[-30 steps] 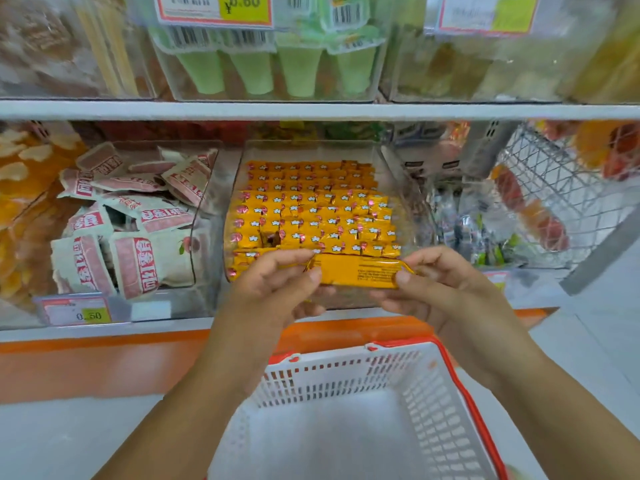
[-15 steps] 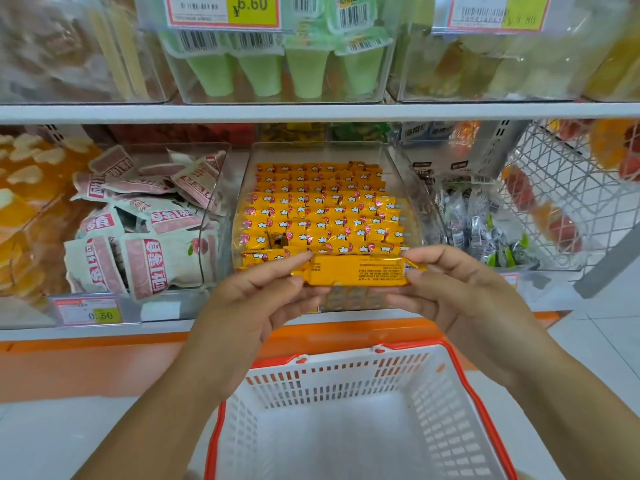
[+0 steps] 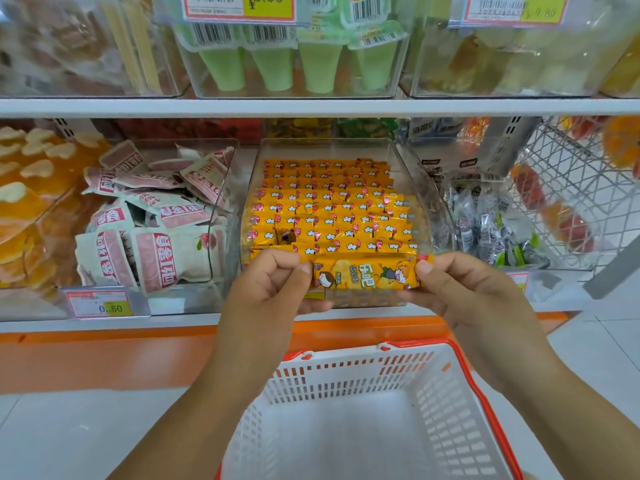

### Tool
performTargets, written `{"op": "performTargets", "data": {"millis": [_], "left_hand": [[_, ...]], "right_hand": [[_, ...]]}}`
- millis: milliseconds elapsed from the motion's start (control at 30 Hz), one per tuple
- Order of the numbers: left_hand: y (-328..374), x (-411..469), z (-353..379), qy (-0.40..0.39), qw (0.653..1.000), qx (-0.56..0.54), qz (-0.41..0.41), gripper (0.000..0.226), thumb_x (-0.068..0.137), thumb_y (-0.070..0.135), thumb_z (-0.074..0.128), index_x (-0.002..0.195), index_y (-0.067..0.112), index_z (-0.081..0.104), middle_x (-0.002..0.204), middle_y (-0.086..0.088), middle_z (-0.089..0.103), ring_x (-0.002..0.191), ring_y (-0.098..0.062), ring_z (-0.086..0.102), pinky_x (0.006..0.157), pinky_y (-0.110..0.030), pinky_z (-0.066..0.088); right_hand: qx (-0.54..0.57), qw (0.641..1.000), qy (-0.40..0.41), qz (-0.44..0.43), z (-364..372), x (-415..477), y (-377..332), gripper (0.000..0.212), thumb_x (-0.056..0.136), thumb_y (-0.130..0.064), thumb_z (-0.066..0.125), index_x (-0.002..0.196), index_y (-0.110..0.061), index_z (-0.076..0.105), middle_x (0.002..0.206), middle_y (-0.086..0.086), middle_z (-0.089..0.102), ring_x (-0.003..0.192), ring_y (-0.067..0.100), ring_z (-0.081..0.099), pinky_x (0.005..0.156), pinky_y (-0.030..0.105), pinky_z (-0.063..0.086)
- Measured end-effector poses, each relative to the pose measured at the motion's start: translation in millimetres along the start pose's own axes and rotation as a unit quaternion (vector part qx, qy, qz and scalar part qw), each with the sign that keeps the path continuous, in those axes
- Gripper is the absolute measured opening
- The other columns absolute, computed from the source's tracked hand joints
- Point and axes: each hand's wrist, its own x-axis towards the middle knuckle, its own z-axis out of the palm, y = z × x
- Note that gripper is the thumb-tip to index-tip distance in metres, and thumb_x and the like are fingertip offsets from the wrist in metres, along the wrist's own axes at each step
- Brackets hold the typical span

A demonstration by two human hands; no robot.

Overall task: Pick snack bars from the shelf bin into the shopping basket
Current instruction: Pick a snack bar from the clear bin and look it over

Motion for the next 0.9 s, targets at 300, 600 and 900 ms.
{"op": "performTargets", "data": {"millis": [300, 600, 900], "left_hand": [[3, 3, -7, -0.007, 0.997, -0.071, 0.002, 0.016, 0.092, 0.007, 0.059, 0.096, 0.019, 0.069, 0.08, -0.005, 0.076, 0.078, -0.023, 0.075, 0.057, -0.024, 0.058], [3, 4, -15, -0.014, 0.995, -0.097, 0.024, 0.017, 0.074, 0.02, 0.066, 0.087, 0.025, 0.076, 0.084, -0.004, 0.077, 0.076, -0.022, 0.075, 0.059, -0.025, 0.059], [2, 10, -22, -0.033, 0.995, -0.089, -0.009, 0.033, 0.064, 0.014, 0.071, 0.097, 0.019, 0.071, 0.09, -0.003, 0.078, 0.078, -0.02, 0.076, 0.059, -0.022, 0.058]], "right_hand": [[0.026, 0.998, 0.025, -0.056, 7, -3, -7, 0.017, 0.076, -0.014, 0.064, 0.092, -0.009, 0.06, 0.082, 0.011, 0.072, 0.073, 0.032, 0.074, 0.063, 0.029, 0.059], [0.041, 0.998, -0.028, -0.046, 6, -2, -3, 0.033, 0.058, -0.046, 0.086, 0.081, -0.026, 0.073, 0.092, 0.005, 0.075, 0.079, 0.03, 0.074, 0.076, 0.032, 0.06], [0.047, 0.996, -0.074, -0.022, 7, -4, -5, 0.041, 0.054, -0.04, 0.09, 0.089, -0.028, 0.072, 0.101, 0.012, 0.075, 0.084, 0.028, 0.074, 0.076, 0.027, 0.059]]}}
